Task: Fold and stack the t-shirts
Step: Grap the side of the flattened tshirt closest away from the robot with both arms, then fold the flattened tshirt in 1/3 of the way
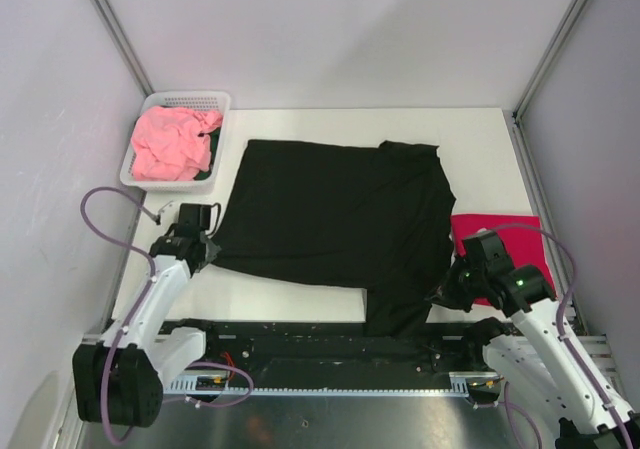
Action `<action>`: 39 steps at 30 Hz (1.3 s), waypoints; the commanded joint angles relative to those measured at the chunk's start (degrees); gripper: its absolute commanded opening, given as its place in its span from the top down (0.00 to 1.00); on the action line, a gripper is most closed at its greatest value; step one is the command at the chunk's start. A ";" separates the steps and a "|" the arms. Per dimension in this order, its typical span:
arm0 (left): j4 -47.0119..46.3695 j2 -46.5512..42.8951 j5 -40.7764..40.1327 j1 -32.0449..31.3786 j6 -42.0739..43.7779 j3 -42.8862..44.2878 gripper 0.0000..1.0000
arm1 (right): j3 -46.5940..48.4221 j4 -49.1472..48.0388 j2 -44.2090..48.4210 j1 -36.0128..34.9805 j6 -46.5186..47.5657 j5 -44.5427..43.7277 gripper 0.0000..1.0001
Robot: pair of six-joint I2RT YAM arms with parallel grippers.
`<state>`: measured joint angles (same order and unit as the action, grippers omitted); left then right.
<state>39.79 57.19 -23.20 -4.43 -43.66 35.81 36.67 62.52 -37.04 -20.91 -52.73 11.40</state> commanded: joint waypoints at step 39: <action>-3.53 34.63 -7.65 -5.07 5.84 31.60 1.00 | 25.30 -20.16 -44.86 14.05 17.99 -11.01 1.00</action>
<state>37.08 94.50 -28.38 -10.39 -36.27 67.29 59.90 42.15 -83.55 -7.97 -36.18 1.85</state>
